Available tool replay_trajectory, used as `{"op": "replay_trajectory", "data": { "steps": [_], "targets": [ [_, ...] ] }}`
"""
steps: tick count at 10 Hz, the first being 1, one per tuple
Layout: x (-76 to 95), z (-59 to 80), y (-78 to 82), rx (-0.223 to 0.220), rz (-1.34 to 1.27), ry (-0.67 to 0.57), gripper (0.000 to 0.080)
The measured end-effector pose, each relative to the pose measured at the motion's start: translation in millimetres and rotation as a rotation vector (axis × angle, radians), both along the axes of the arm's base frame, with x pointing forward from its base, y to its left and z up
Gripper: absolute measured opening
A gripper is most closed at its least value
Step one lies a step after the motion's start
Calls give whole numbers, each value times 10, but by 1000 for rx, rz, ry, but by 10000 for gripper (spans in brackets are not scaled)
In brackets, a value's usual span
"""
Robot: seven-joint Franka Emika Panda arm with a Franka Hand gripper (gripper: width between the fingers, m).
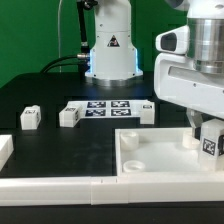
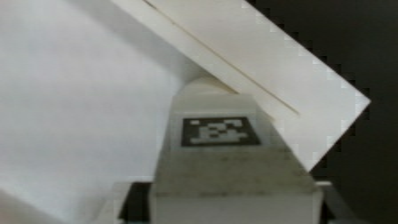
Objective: Assemble one leg
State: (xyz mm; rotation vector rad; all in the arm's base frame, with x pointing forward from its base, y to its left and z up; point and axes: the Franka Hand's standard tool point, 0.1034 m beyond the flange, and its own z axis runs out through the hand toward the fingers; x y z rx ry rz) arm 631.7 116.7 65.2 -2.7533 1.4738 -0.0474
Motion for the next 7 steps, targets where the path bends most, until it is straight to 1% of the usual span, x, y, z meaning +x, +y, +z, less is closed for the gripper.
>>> {"op": "replay_trajectory", "data": {
  "steps": [1,2,3,4,5,6,7],
  "targets": [
    [-3,0,-8,8,-67,4,292],
    [-5,-3,-4,8,-51,4,292],
    [-7,-7,-1,7,-24,5,384],
    [-9,-8,0,6,16,5,523],
    [-18,-13,13,7,20,7,609],
    [-19,-12,18,2,141,6,609],
    [-20,-10,26,-2,277,5,641]
  ]
}}
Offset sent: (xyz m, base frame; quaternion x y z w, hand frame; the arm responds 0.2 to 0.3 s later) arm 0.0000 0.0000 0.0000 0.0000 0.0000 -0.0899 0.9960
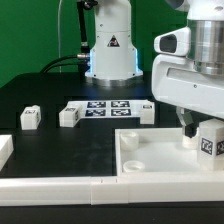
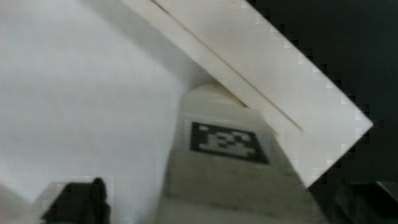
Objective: Assemble one leg
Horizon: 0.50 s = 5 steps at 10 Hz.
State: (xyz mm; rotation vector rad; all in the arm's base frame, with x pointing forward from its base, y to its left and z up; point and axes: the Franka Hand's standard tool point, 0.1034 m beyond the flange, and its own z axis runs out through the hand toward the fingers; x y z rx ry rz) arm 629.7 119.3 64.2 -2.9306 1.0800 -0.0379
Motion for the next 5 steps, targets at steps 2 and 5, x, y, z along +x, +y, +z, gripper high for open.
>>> {"op": "replay_trajectory", "data": {
  "steps": [2,5],
  "targets": [
    [-3,0,11,-11,320,-2,647],
    [-27,-3,52,-28,720,9,648]
  ]
}}
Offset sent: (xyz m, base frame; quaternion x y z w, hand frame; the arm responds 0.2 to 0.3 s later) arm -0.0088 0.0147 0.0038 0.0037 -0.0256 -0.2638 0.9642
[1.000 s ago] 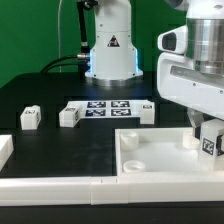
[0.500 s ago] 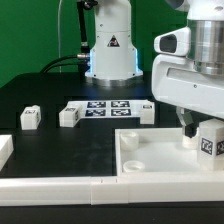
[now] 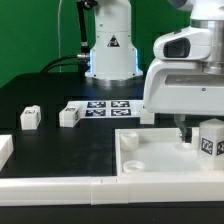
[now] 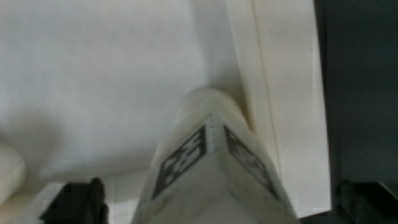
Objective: Assemble one leg
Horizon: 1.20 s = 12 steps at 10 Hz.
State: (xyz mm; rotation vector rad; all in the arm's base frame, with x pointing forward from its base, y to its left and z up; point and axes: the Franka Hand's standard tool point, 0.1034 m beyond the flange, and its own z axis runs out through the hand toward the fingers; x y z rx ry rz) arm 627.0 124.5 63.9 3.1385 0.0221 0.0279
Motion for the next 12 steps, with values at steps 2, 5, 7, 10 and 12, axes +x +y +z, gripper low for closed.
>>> {"op": "replay_trajectory", "data": {
  "steps": [2,5,7,10,12],
  "targets": [
    [14,7,-7,-13,242,19,648],
    [20,5,-54,-25,425,21,648],
    [20,5,-55,-25,408,21,525],
    [19,3,-56,-24,369,21,290],
    [26,2,-53,-21,245,11,290]
  ]
}}
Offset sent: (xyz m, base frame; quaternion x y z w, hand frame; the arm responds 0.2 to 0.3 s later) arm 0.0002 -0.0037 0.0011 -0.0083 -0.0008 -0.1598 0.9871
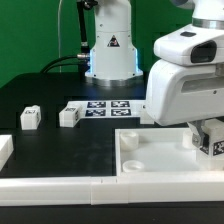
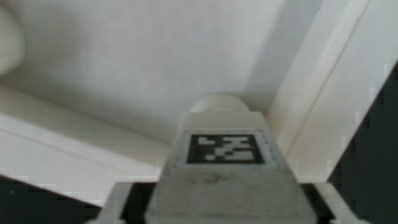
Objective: Assemble one leg
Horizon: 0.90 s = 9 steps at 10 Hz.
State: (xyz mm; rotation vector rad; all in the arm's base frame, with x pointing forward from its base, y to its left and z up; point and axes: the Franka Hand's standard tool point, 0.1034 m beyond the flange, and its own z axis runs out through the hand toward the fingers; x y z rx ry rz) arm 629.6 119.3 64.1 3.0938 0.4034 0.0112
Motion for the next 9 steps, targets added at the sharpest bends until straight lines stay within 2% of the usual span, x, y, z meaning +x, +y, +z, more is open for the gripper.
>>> {"op": "replay_trajectory", "data": {
  "steps": [5,7,9],
  "targets": [
    [-8,-7,6,23,-634,-35,290],
    [-17,-5,-46,9,-778,-45,293],
    [-49,1,-181,-14,-973,-58,307]
  ]
}}
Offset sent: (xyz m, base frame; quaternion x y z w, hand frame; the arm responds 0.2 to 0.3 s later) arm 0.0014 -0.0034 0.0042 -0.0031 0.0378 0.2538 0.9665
